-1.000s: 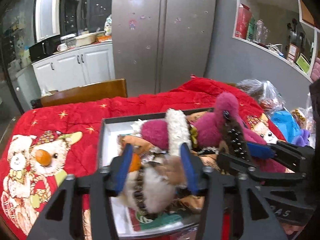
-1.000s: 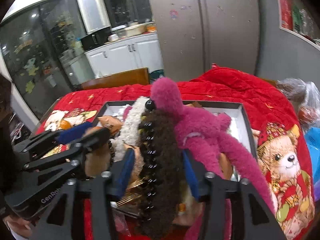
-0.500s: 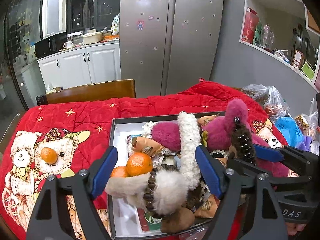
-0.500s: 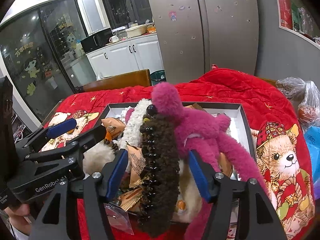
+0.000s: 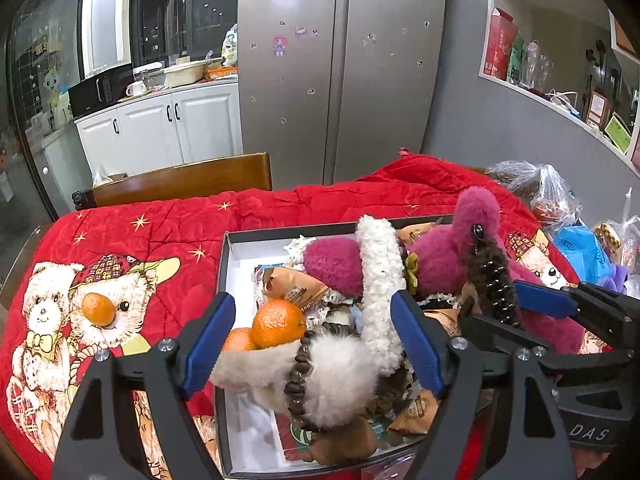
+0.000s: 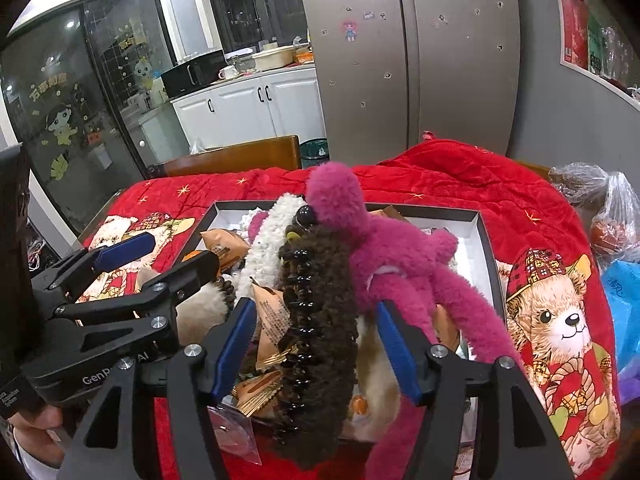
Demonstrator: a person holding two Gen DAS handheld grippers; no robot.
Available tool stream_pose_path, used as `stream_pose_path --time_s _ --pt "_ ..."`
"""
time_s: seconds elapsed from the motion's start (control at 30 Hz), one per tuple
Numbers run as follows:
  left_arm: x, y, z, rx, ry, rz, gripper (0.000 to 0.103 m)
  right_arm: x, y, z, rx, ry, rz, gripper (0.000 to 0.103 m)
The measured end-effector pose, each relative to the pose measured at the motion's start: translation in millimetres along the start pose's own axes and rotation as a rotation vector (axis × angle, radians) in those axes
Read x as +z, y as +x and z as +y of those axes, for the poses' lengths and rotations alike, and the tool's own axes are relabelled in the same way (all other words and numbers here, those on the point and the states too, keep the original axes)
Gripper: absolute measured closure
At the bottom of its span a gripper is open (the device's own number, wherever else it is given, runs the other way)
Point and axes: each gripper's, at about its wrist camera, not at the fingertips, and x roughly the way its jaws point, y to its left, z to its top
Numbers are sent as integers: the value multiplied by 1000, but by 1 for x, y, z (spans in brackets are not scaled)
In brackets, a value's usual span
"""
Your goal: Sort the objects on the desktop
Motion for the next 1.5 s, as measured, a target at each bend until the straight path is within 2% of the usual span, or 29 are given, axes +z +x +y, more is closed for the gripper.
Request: stream_pose_path --time_s 0.37,0.5,0.67,0.73,0.8,0.83,0.9,0.97,1.07,1.2,1.27,1.33,1.4,1.5 --pt "2 -5 -1 10 11 -3 22 1 -6 4 -3 -22 -6 35" --pt "6 -23 -2 13 10 -26 22 2 -13 6 -3 -21 -18 35" --pt "17 -86 -1 -27 -29 -122 21 7 -58 20 -27 -32 -99 34" --pt "16 -117 2 -34 -60 -172 9 8 -84 27 -36 -19 -144 30" --pt "9 -152 5 -26 -89 -233 0 4 -116 34 -36 3 -195 25" --pt "5 -167 6 -32 -95 -253 1 2 -130 37 -23 16 -203 20" --pt "-2 -193 6 -41 -91 -248 0 -6 -157 46 1 32 -194 20" --pt "-12 -217 3 -7 -67 -225 0 -16 -184 59 5 10 -217 20" --pt "-40 -254 -2 52 -25 -238 0 -35 -217 77 -43 -28 -263 20" --pt "-92 -290 2 30 -68 -236 0 -78 -251 99 -114 -46 -318 19" --pt "-128 -302 2 14 -99 -207 0 -107 -260 105 -140 -51 -333 19" --pt "-154 -305 -1 31 -100 -176 0 -140 -265 109 -150 -43 -345 19" --pt "-179 -306 -6 60 -90 -125 0 -171 -266 110 -153 -30 -323 19" --pt "-200 -311 -13 76 -60 -104 0 -197 -266 115 -180 -39 -255 19"
